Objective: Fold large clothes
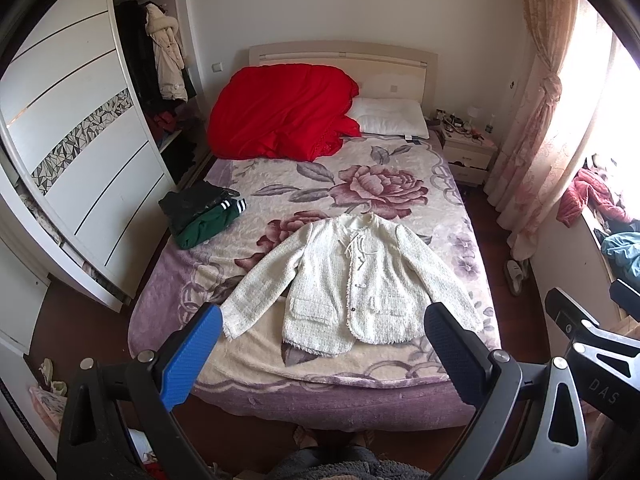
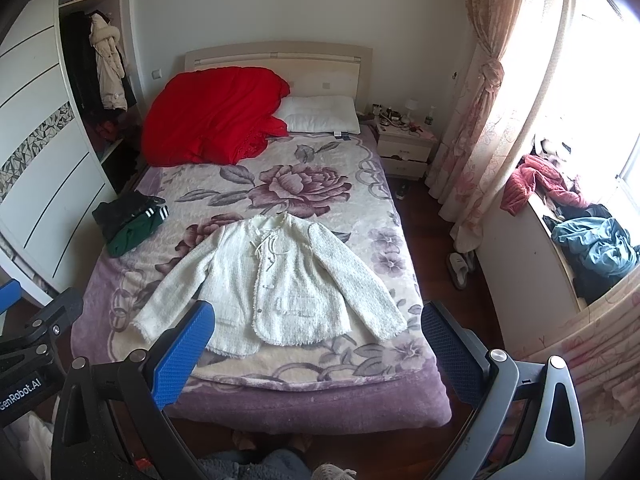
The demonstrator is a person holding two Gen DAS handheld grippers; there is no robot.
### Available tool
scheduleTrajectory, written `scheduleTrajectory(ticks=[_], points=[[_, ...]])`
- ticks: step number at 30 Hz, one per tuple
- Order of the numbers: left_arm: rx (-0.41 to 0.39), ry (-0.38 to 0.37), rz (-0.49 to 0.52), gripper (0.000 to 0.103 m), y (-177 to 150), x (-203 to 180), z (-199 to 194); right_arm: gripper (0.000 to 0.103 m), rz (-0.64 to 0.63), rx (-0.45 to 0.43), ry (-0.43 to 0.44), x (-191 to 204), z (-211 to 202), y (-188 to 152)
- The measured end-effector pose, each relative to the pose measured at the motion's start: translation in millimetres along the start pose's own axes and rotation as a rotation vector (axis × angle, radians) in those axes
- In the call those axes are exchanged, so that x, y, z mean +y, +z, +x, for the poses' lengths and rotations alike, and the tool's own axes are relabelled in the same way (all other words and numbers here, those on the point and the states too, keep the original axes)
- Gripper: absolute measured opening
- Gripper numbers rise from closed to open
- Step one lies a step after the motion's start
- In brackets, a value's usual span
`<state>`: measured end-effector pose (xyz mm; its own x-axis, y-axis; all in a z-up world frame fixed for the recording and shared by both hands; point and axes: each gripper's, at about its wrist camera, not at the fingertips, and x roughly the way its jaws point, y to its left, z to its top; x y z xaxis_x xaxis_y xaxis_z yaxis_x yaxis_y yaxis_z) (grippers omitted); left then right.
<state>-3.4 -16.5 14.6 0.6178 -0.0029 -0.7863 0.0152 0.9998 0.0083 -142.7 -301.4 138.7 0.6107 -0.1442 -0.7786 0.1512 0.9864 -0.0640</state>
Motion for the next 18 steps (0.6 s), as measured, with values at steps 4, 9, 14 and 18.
scheduleTrajectory(ticks=[4, 9, 14, 18], points=[[-0.001, -0.004, 0.001, 0.103, 0, -2, -2, 0.103, 0.001, 0.000, 0.002, -3, -12, 14], [-0.002, -0.007, 0.001, 0.103, 2, -5, -3, 0.103, 0.000, -0.002, -0.001, -3, -10, 8], [-0.001, -0.010, 0.001, 0.103, 3, -7, -4, 0.103, 0.002, -0.006, -0.001, -7, -12, 9], [-0.002, -0.010, 0.001, 0.103, 2, -6, -4, 0.103, 0.001, -0.006, 0.001, -8, -15, 14]])
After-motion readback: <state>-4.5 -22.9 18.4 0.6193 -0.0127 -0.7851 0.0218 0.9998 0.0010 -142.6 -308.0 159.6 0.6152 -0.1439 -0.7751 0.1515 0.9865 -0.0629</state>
